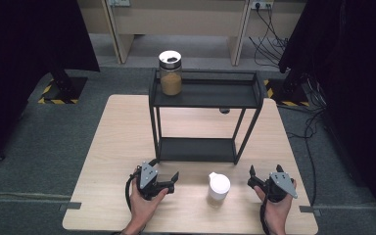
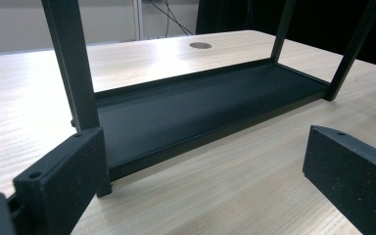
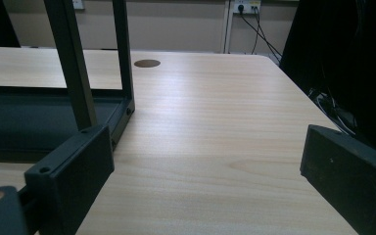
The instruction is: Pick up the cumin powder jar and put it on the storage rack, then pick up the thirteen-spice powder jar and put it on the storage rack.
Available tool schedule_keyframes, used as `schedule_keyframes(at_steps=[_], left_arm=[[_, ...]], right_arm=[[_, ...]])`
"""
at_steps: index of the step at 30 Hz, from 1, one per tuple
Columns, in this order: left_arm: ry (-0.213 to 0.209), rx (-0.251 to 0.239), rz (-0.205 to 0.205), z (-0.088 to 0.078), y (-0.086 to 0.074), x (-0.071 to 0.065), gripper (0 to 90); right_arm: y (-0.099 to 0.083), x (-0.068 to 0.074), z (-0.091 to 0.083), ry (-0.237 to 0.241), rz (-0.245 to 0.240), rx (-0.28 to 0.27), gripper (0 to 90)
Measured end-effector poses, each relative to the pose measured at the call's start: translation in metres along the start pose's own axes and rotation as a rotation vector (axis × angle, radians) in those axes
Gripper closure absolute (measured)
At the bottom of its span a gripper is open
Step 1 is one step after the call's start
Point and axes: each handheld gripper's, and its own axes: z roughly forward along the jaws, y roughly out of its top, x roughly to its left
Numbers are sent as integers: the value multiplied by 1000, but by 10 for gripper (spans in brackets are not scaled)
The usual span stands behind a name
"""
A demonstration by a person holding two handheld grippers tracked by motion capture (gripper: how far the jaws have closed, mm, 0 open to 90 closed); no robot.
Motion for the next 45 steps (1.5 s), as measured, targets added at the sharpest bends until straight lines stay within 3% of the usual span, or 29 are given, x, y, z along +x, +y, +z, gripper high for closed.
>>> schedule_keyframes(at_steps=[4, 37, 45], left_arm=[[0, 1, 14, -1, 0, -2, 22], [9, -8, 17, -1, -2, -4, 20], [9, -9, 16, -2, -2, -4, 20]], right_arm=[[0, -1, 0, 4, 2, 2, 58], [1, -2, 1, 9, 8, 6, 56], [0, -6, 0, 14, 39, 2, 51]])
